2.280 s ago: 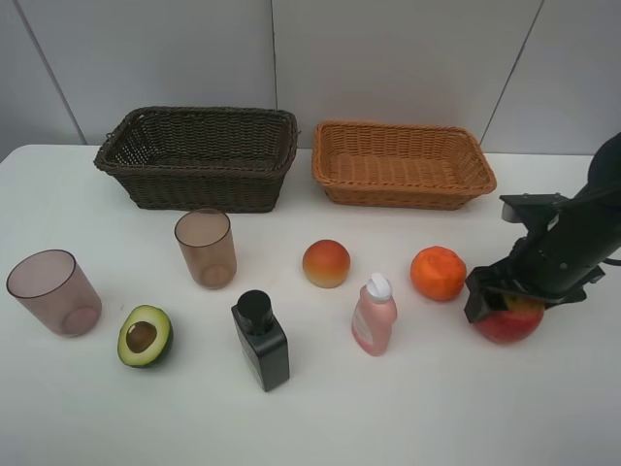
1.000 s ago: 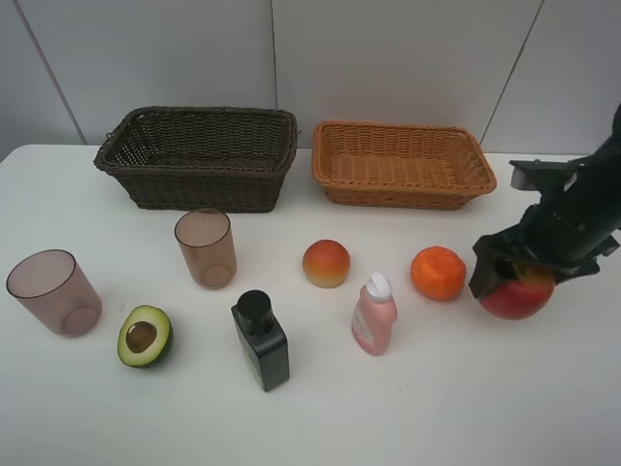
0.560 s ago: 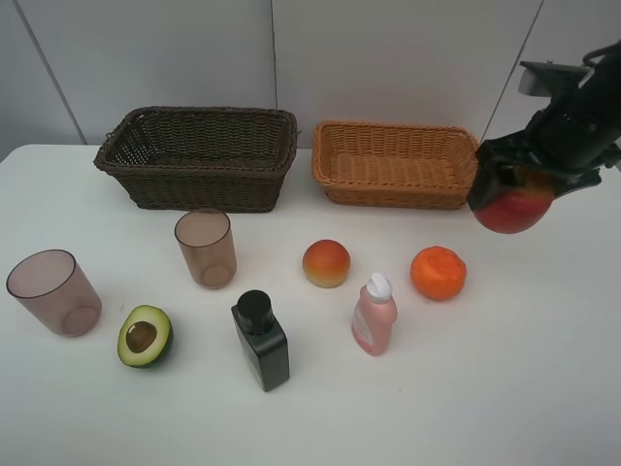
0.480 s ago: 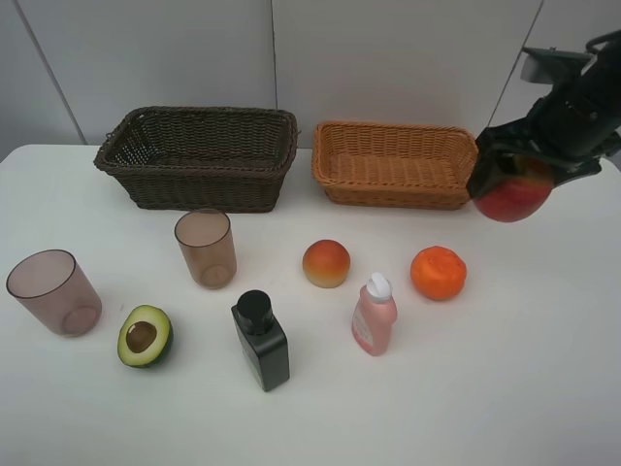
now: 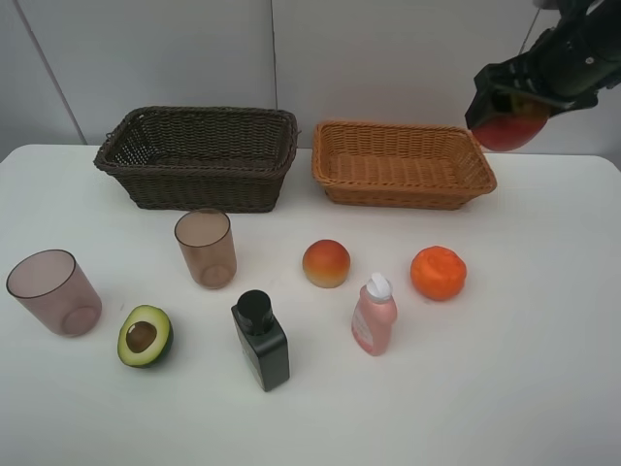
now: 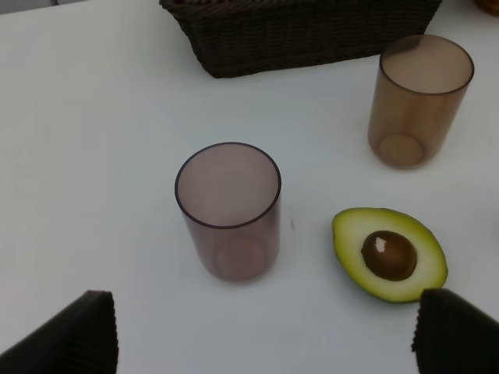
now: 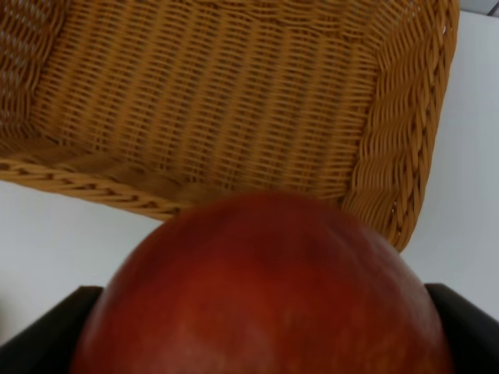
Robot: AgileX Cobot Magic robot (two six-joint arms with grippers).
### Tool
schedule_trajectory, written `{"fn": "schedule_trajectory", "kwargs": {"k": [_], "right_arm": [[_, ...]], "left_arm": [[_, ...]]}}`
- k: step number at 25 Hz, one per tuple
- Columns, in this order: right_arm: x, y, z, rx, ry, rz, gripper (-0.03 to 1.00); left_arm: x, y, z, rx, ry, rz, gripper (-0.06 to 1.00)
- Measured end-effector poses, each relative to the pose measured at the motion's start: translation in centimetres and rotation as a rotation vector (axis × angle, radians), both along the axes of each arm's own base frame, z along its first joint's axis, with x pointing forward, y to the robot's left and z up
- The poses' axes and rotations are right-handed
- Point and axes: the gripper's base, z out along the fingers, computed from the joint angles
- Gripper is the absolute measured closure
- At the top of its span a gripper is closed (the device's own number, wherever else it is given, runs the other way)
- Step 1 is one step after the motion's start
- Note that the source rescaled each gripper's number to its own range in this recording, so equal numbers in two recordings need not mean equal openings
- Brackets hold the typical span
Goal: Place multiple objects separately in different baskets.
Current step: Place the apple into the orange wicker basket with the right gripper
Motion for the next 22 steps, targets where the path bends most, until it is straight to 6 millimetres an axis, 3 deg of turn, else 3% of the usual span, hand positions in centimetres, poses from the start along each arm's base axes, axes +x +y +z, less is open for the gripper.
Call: {"fn": "schedule_trajectory", "kwargs": {"k": [15,22], "right_arm": [[6.5,1.6,-4.2,-0.008,0.020,0.019,0.26],[8.0,2.7,-7.2,-0.013,0.062,0.039,0.26]], "left_arm": [[0.0,0.0,0.0,0.000,0.000,0.000,-0.06],[0.0,0.0,0.0,0.000,0.000,0.000,-0.06]]}}
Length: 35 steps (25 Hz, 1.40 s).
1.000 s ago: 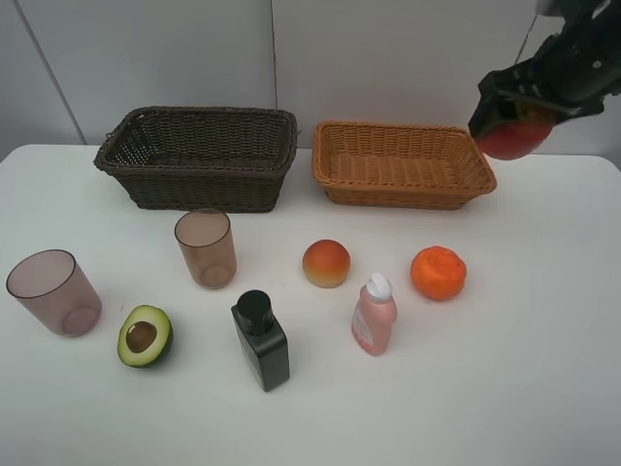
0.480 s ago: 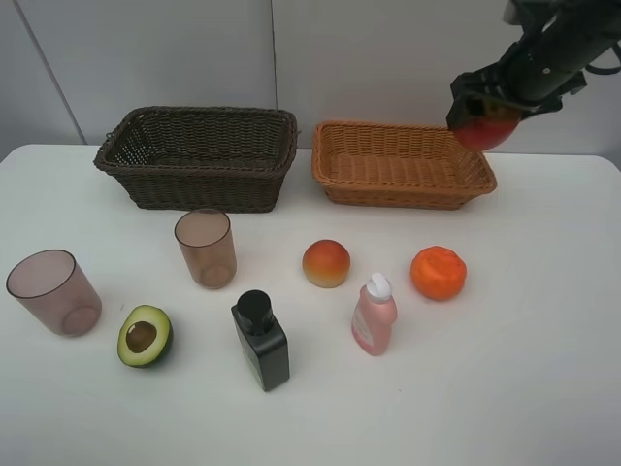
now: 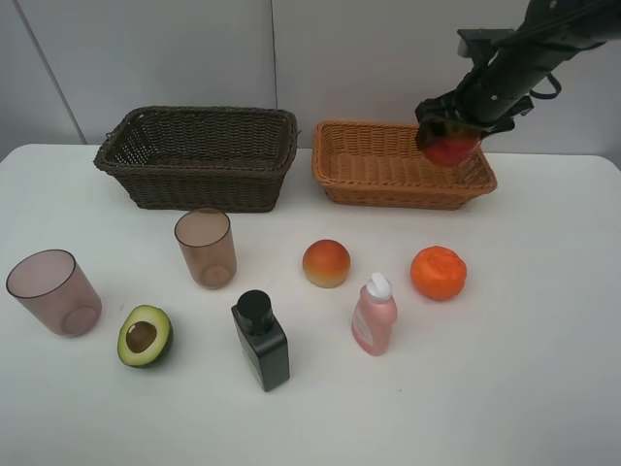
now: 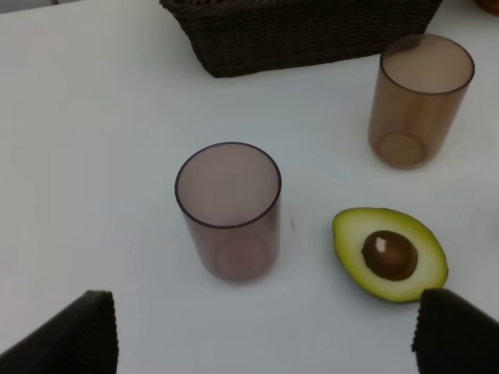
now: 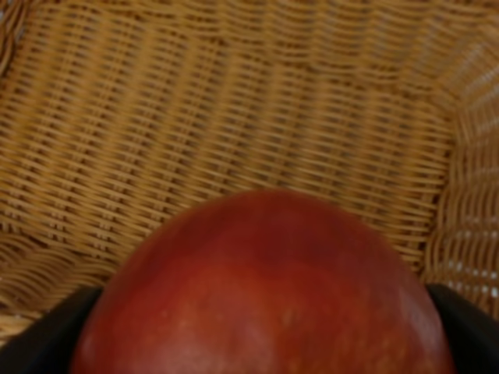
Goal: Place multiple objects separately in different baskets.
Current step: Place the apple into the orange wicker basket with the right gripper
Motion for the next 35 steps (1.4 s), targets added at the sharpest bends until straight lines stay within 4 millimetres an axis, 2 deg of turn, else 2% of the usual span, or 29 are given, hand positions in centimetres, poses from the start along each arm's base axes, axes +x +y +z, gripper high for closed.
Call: {"fn": "schedule_trajectory", "kwargs": {"k": [9,22,35], "right_arm": [[0.2,0.2,-0.4,-0.009,-0.008,0.019,0.26],[1.6,0.3,0.5,0.005,-0.190,0.012,0.26],[1.6,0.3,0.6,0.009,-0.197,0.009,0.26]], "left_arm": [[0.0,0.0,0.0,0.000,0.000,0.000,-0.06],[0.0,0.0,0.0,0.000,0.000,0.000,-0.06],[0.0,0.0,0.0,0.000,0.000,0.000,-0.06]]}}
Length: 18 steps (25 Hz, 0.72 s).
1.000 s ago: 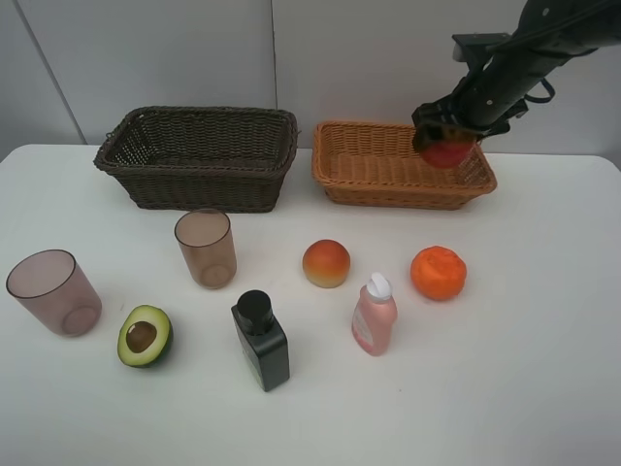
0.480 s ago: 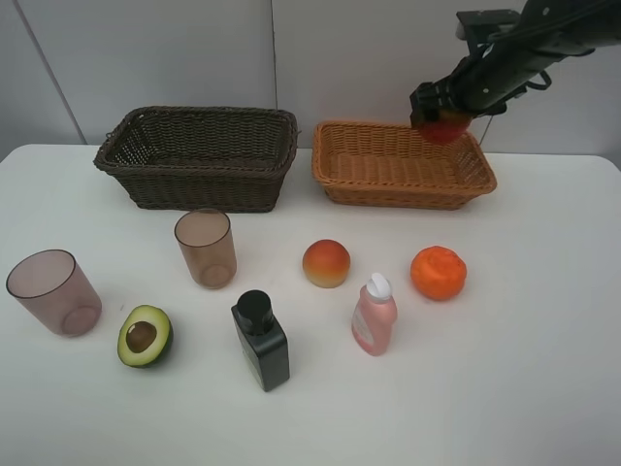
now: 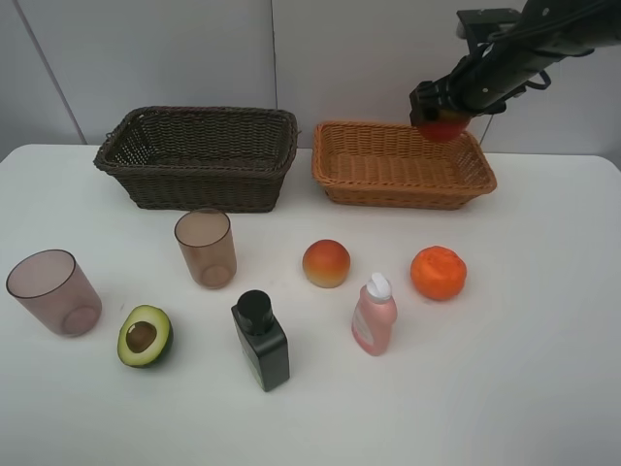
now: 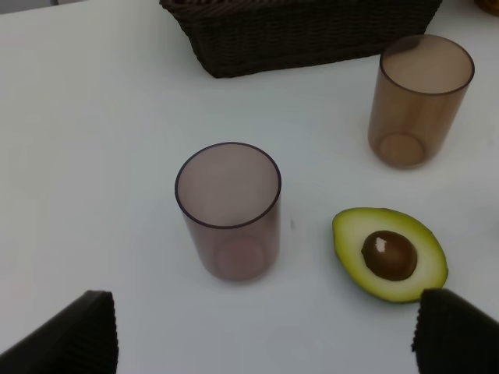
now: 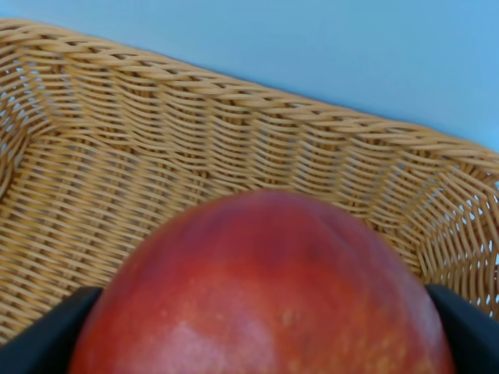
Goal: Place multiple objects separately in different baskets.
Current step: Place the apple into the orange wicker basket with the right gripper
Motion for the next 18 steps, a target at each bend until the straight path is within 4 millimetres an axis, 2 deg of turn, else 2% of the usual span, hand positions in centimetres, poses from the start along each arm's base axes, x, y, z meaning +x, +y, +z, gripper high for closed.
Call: {"fn": "schedule_trajectory", "kwargs": {"k": [18], "right_arm": [[0.13,0.01,0.11,0.002,-0.018,-0.002,0.26]], "left_arm": [[0.00,0.00,0.00,0.000,0.000,0.000,-0.06]]}}
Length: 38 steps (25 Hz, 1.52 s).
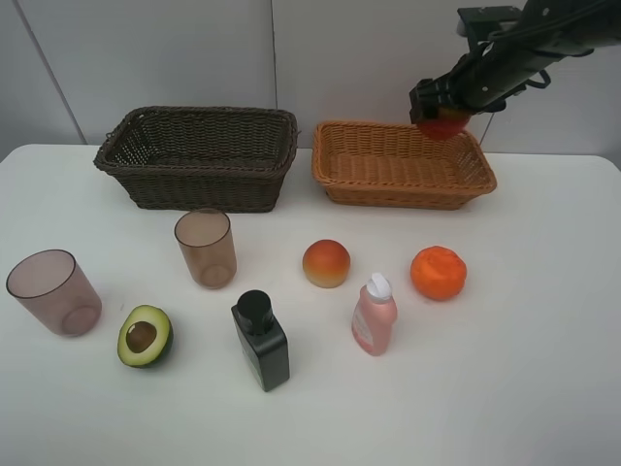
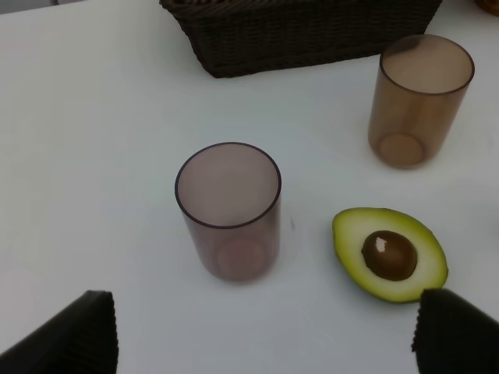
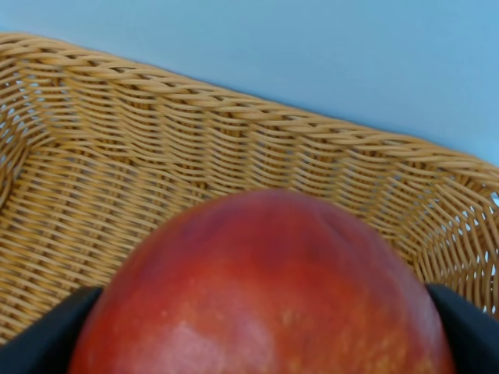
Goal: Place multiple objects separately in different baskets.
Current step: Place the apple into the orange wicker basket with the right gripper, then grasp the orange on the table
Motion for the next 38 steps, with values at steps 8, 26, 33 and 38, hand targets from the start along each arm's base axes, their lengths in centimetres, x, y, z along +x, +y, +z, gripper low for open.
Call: {"fn": "schedule_trajectory", "kwargs": {"k": [8,26,33,38], "right_arm": [[-0.04,0.45,0.04,0.002,-0.004,0.009,0.14],[-0.09,0.49,0.05,-0.023,0.000,0.043,0.05],[-0.15,0.47,0.00,-0.027,0.007,0.045,0.05],[-0.16,0.45,-0.02,-0.033,0.009,0.048,0.05]], "left_arm": [[0.00,0.00,0.00,0.000,0.000,0.000,-0.06],[0.00,0.00,0.00,0.000,0.000,0.000,-0.06],[0.00,0.00,0.00,0.000,0.000,0.000,-0.06],[0.00,0.00,0.00,0.000,0.000,0.000,-0.06]]}}
